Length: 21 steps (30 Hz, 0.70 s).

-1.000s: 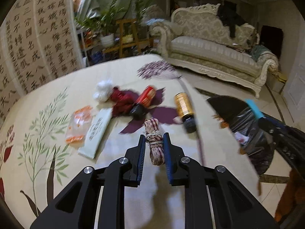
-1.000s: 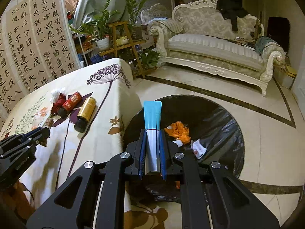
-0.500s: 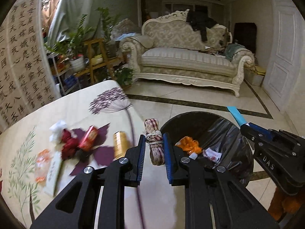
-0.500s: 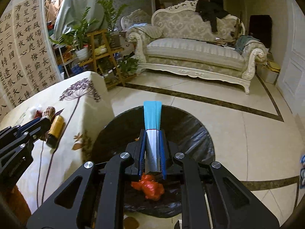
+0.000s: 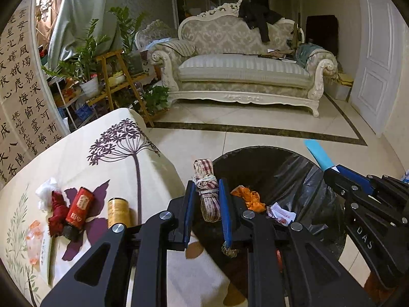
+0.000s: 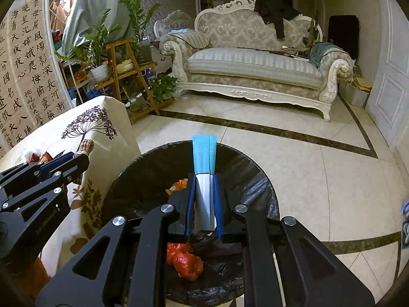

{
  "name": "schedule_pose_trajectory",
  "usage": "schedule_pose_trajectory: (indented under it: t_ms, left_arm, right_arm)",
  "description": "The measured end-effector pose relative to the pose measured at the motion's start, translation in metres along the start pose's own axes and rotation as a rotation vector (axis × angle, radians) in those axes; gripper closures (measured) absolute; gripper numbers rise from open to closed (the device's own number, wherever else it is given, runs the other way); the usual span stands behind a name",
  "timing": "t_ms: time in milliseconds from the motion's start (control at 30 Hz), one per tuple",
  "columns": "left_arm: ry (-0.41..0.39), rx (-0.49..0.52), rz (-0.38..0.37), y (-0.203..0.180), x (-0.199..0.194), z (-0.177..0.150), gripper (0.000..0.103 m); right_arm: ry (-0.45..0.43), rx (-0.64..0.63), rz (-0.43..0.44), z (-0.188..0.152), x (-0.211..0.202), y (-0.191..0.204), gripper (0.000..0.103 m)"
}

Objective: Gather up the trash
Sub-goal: 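Carry the twine bundle and blue-capped tube over the bin, then open both grippers over the bin to drop the items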

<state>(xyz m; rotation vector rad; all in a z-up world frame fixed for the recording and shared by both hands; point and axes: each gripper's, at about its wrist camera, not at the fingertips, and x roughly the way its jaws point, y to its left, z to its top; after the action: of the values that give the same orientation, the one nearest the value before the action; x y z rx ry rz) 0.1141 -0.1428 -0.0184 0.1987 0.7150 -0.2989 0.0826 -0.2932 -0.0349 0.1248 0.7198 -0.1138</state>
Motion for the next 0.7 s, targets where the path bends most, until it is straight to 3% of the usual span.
schedule_pose_trajectory:
  t_ms: [200,300,367,433,700]
  left_arm:
    - [0.027,0.008,-0.006,-0.006,0.012,0.005,0.083]
    - [0.036,0.012,0.0,-0.007,0.014,0.005,0.081]
    - [0.045,0.011,-0.001,-0.007,0.016,0.005,0.073]
    - [0.042,0.001,0.003,-0.005,0.015,0.005,0.055]
    - [0.034,-0.02,0.003,-0.002,0.013,0.006,0.048]
  right_arm:
    - [0.01,0.011,-0.001,0.0,0.007,-0.005,0.089]
    - [0.016,0.015,0.002,0.001,0.01,-0.007,0.083]
    - [0.007,0.024,0.003,0.001,0.009,-0.007,0.079]
    - [0.005,0.03,-0.002,0.001,0.008,-0.008,0.077]
    - [0.001,0.049,-0.011,0.001,0.004,-0.014,0.074]
